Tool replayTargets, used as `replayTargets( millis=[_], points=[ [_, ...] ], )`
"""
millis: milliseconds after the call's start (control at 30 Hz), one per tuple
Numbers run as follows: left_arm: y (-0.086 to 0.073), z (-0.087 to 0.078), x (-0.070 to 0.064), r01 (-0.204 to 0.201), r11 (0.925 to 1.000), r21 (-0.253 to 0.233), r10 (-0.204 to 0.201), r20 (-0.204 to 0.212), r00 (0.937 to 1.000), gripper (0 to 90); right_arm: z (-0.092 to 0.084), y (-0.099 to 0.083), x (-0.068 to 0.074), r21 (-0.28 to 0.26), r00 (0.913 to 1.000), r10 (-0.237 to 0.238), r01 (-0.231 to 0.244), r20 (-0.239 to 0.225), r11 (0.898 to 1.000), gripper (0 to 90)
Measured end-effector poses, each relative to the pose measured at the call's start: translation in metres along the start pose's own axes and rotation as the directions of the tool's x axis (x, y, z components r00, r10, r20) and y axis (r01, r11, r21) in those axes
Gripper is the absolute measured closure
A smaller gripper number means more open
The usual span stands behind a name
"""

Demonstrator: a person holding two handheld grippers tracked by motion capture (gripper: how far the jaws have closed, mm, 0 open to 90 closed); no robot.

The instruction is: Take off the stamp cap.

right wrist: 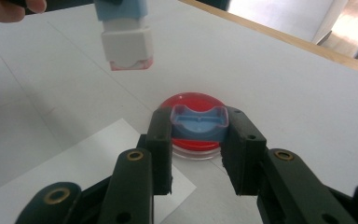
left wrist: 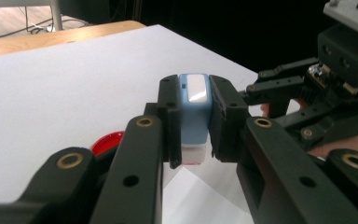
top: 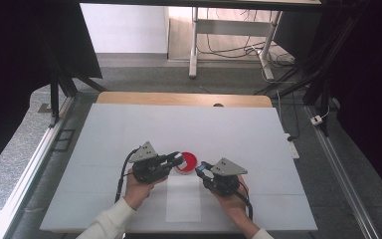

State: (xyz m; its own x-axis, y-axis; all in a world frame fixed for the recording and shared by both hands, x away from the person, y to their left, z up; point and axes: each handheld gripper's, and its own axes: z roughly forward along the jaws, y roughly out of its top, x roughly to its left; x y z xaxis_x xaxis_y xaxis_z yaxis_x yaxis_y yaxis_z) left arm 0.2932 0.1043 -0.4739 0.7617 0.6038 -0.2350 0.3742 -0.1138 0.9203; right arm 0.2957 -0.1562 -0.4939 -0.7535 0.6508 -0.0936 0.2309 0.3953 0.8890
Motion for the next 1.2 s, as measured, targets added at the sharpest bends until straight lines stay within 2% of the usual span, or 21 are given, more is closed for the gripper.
replayTargets(
  millis=[333, 533, 667, 867, 1067, 1200],
  points=[
    [0.0, -0.002, 0.001, -0.002, 1.0, 0.008, 0.002, -0.008, 1.0, 75.6, -0.003, -0.004, -0.005, 0.005, 1.0, -0.006, 0.006, 0.002, 1.0, 64.8],
    [-0.001, -0.002, 0.002, -0.003, 0.9999, 0.014, 0.004, -0.019, 0.9998, 75.6, -0.016, -0.012, -0.018, 0.006, 0.9997, 0.011, -0.011, 0.02, 1.0, 64.7],
    [-0.001, -0.002, 0.003, 0.002, 0.9998, 0.017, -0.002, -0.018, 0.9998, 75.5, -0.025, -0.017, -0.025, 0.009, 0.9998, 0.0, 0.0, 0.018, 1.0, 64.7],
    [-0.001, -0.002, 0.005, 0.005, 0.9998, 0.022, -0.004, -0.024, 0.9997, 75.5, -0.042, -0.029, -0.04, 0.014, 0.9996, 0.012, -0.013, 0.024, 1.0, 64.6],
    [-0.001, -0.003, 0.007, 0.006, 0.9998, 0.019, -0.006, -0.028, 0.9996, 75.5, -0.055, -0.038, -0.048, 0.022, 0.9992, 0.014, -0.015, 0.039, 1.0, 64.6],
    [-0.001, -0.002, 0.007, 0.008, 0.9998, 0.02, -0.007, -0.028, 0.9996, 75.5, -0.07, -0.049, -0.057, 0.025, 0.9979, 0.034, -0.035, 0.055, 0.999, 64.6]
  ],
)
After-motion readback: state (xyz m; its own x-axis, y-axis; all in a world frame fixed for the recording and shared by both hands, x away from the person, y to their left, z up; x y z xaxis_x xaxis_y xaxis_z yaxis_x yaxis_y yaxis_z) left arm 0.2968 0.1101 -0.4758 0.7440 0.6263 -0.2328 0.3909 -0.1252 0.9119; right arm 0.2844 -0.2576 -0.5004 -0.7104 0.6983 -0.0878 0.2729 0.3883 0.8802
